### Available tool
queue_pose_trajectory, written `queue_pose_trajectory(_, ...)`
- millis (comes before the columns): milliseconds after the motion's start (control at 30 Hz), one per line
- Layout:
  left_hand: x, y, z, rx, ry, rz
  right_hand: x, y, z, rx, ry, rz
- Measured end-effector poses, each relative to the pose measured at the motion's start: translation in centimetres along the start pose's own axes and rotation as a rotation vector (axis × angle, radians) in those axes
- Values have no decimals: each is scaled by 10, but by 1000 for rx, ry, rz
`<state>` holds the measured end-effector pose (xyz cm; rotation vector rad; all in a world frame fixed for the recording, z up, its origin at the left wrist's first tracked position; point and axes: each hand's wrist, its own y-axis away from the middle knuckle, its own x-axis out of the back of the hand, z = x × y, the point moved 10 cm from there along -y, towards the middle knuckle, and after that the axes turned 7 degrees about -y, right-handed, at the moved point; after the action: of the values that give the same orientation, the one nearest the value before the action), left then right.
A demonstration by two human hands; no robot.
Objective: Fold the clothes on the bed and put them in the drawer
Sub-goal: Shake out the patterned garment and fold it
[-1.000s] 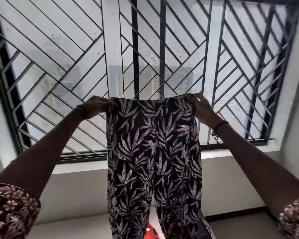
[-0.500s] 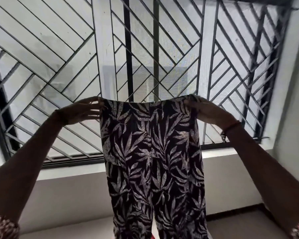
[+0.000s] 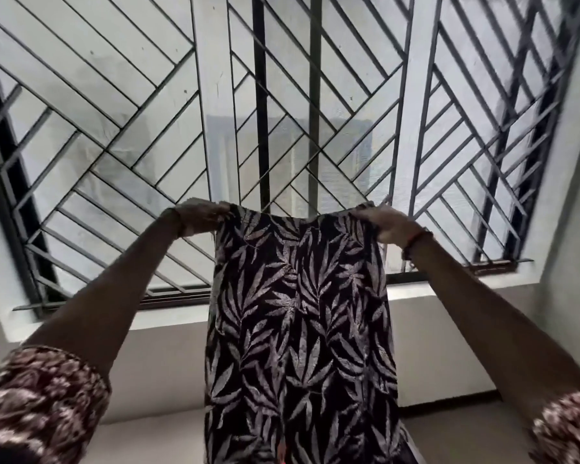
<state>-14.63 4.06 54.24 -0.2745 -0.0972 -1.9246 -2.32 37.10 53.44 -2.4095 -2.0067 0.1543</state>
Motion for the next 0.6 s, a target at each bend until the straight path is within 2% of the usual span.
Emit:
queue_pose_trajectory(267,-47,22,-10,-6,66,-7,-34,-16,47,-116,-90,141)
queue_pose_trajectory(400,-72,24,2,-67,136,-79,-55,-18,43,-69,-83,153)
queue_pose_trajectory(600,-113,29,33,-166,34,-182,-99,-21,24,42,-119,112)
